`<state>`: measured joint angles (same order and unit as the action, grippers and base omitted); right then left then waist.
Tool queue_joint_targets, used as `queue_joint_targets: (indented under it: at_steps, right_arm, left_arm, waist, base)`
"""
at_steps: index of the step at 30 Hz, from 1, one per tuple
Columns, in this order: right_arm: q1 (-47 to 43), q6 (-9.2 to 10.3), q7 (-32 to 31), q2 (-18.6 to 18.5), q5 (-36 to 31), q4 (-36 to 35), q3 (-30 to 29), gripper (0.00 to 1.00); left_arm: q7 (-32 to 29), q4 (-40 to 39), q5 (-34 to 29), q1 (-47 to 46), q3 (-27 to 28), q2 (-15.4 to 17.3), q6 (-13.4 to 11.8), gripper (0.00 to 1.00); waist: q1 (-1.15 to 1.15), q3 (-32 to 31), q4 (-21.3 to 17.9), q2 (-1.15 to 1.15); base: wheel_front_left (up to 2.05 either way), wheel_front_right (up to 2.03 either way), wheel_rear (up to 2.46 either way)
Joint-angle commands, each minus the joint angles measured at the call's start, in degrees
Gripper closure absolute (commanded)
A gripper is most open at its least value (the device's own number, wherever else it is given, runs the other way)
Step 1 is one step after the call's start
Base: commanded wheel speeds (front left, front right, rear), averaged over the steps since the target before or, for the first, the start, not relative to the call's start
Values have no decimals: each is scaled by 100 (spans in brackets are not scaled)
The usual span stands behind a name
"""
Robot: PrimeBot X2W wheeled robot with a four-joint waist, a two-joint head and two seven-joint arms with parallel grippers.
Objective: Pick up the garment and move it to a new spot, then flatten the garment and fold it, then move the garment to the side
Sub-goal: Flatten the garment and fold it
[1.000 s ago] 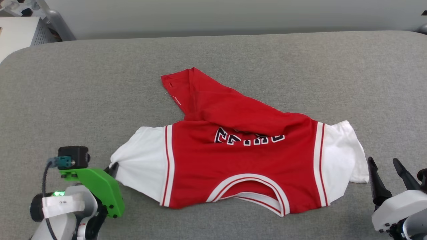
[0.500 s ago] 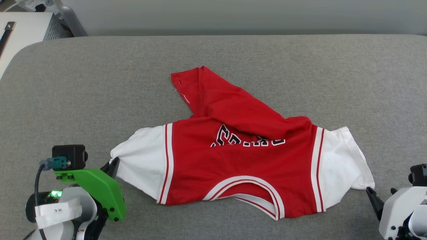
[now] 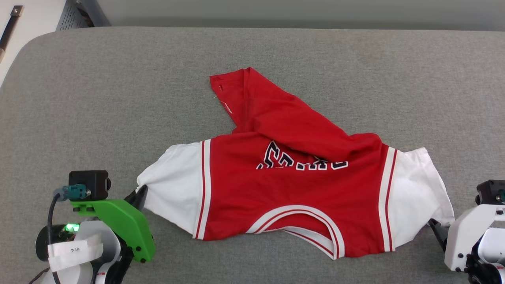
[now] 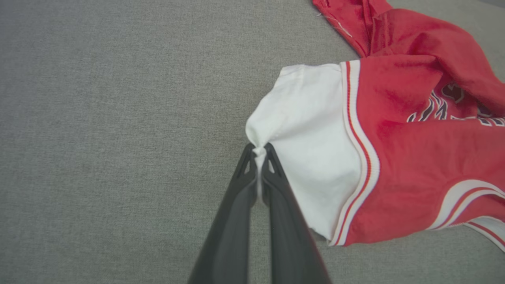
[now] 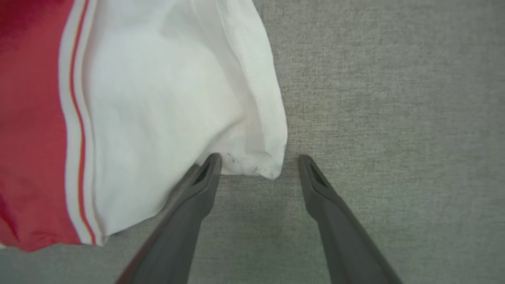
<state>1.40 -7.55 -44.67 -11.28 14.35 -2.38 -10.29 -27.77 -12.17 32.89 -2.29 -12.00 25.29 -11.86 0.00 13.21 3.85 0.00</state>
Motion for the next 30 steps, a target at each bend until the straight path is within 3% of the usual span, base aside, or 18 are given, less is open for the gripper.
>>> queue_joint_targets:
  at_steps: [1, 9, 10, 11, 12, 13, 14, 23, 30]
  right_arm:
    - [51, 6, -27, 22, -57, 33, -6, 0]
    - [71, 6, -18, 82, -104, 334, 107, 0]
    - [64, 6, -25, 86, -84, 378, 139, 5]
    - [60, 6, -27, 86, -64, 406, 167, 22]
    - [57, 6, -24, 77, -40, 432, 199, 65]
    - [56, 6, -6, 65, -26, 443, 219, 96]
    - [57, 6, 46, 43, -5, 452, 227, 100]
    - [70, 6, 590, -263, 246, 276, 35, 100]
    - [28, 6, 737, -819, 683, -95, -92, 100]
  left_arm:
    - [12, -47, -62, -51, 6, 30, -46, 100]
    - [20, -55, -52, -103, -1, 61, -32, 100]
    - [21, -45, -53, -112, 1, 69, -30, 100]
    - [23, -37, -52, -117, 2, 74, -28, 100]
    - [27, -26, -50, -121, 1, 78, -25, 100]
    - [28, -15, -48, -122, -1, 80, -23, 100]
    - [27, 3, -44, -121, -6, 81, -21, 100]
    - [44, 190, -1, 20, -21, 138, 16, 100]
    - [49, 11, 43, 134, 52, 301, 87, 100]
  waist:
    - [0, 35, 26, 0]
    - [0, 166, 34, 0]
    - [0, 173, 35, 0]
    - [0, 173, 35, 0]
    - [0, 169, 36, 0]
    - [0, 160, 36, 0]
    - [0, 138, 38, 0]
    - [0, -288, 12, 0]
    - [0, -713, -54, 0]
  base:
    - [0, 0, 0]
    - [0, 0, 0]
    - [0, 0, 0]
    - [0, 0, 0]
    - [0, 0, 0]
    - [0, 0, 0]
    - [0, 0, 0]
    - [0, 0, 0]
    - [0, 0, 0]
